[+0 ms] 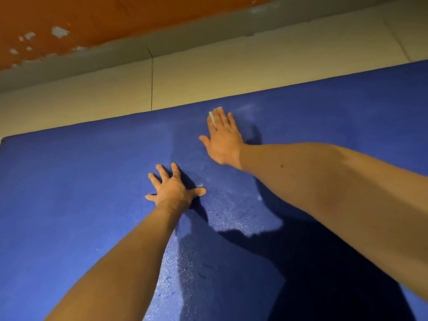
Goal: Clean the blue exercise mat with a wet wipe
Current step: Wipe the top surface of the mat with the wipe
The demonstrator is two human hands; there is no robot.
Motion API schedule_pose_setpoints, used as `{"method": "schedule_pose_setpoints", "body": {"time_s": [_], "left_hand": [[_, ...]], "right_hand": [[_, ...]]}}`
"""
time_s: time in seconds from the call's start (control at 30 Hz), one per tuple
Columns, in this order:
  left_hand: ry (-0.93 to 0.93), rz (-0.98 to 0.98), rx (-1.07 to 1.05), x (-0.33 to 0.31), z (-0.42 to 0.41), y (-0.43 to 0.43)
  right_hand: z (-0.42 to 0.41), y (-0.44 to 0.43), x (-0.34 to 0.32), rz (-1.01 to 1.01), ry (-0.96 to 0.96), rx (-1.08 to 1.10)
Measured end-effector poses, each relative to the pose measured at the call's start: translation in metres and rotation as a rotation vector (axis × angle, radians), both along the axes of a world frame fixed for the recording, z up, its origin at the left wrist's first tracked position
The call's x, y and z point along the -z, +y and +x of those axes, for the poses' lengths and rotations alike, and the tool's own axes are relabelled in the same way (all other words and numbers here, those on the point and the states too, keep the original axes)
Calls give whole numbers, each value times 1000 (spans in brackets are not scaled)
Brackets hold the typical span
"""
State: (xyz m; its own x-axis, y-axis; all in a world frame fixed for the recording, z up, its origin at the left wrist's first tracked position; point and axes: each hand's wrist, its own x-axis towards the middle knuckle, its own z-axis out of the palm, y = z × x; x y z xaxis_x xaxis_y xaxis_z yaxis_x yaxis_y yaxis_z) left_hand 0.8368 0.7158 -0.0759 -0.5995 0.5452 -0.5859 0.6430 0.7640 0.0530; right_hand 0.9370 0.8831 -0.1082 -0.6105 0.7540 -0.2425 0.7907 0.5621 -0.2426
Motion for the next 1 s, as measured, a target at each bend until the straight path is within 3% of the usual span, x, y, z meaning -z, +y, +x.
{"method": "schedule_pose_setpoints", "body": {"time_s": [0.07, 0.17, 0.37, 0.5, 0.7, 0.8, 1.0], "left_hand": [[1, -2, 0, -1, 0, 0], [-1, -10, 1, 0, 0, 1], [3, -20, 14, 0, 0, 1], [6, -24, 14, -1, 0, 2], [-1, 7, 9, 0, 0, -1], [-7, 3, 4, -2, 0, -1], [-10, 1, 8, -2, 0, -1]], "right_hand": [[3, -10, 1, 9, -13, -102], [21, 10, 1, 96, -87, -85], [83, 69, 3, 93, -164, 297], [54, 49, -1, 41, -119, 439], [13, -43, 4, 30, -14, -130], [25, -24, 2, 103, -60, -237], [77, 61, -3, 83, -176, 207]]}}
